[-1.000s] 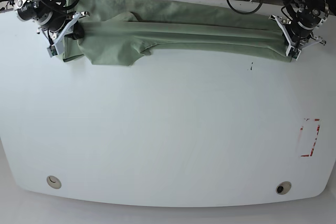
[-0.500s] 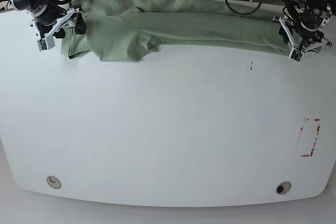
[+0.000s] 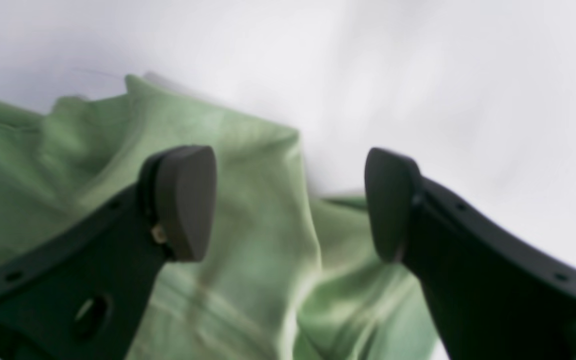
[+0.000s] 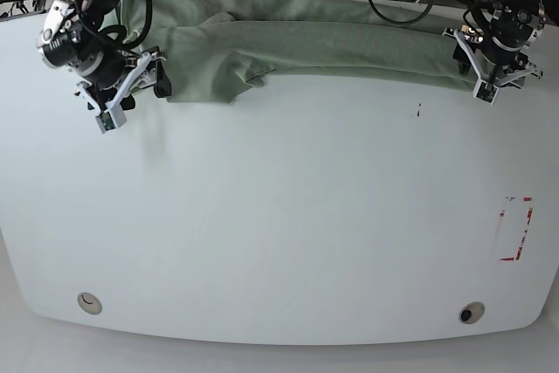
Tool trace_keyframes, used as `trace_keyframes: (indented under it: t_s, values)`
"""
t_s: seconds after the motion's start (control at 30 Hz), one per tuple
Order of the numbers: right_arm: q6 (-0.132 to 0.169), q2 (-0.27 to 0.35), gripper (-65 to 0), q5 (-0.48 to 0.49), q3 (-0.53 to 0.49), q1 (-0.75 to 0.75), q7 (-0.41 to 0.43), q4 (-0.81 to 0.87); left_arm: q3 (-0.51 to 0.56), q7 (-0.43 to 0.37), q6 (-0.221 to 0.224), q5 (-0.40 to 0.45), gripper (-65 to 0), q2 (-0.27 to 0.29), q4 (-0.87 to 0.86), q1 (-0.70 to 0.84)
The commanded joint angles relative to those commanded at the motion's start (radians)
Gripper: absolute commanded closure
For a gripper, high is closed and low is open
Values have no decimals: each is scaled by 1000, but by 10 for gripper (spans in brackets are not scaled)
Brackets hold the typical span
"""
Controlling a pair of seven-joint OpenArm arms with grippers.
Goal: Fold the T-shirt properly
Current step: 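Lay the folded hem down and adjust the grip with the right gripper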
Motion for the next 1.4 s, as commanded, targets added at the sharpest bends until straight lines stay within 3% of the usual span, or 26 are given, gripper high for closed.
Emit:
trace_keyframes:
  t_s: [0.17,0.37,0.53,0.7,0.8,0.9,0.93,1.07,1.4]
  values:
    - [0,8,-445,-92,-26,86,9,-149,2,-2,0,0,-339,-2,0,-2]
    - [0,28,-445,-86,-94,77,9,-184,2,-2,0,0,-339,-2,-3,-3]
    - [0,2,-439,-86,-164,61,9,-187,5,-6,0,-2,-339,-2,-61,-5]
    - [0,-23,-428,-86,-161,49,15,-189,3,-6,0,-2,-339,-2,-94,-5]
    - [0,-25,-309,-86,-163,48,15,-186,3,-6,0,-2,-338,-2,-95,-5]
    - [0,-25,-40,-86,-163,48,15,-181,3,-6,0,-2,-338,-2,-95,-5]
    - [0,-25,0,-86,-163,48,15,-178,3,-6,0,-2,-338,-2,-95,-5]
    - [0,-23,0,-64,-127,14,14,-78,3,-8,0,-2,-338,-2,-97,-6]
    - [0,-21,0,120,23,-155,-61,95,46,-9,0,5,-338,-2,-192,-6]
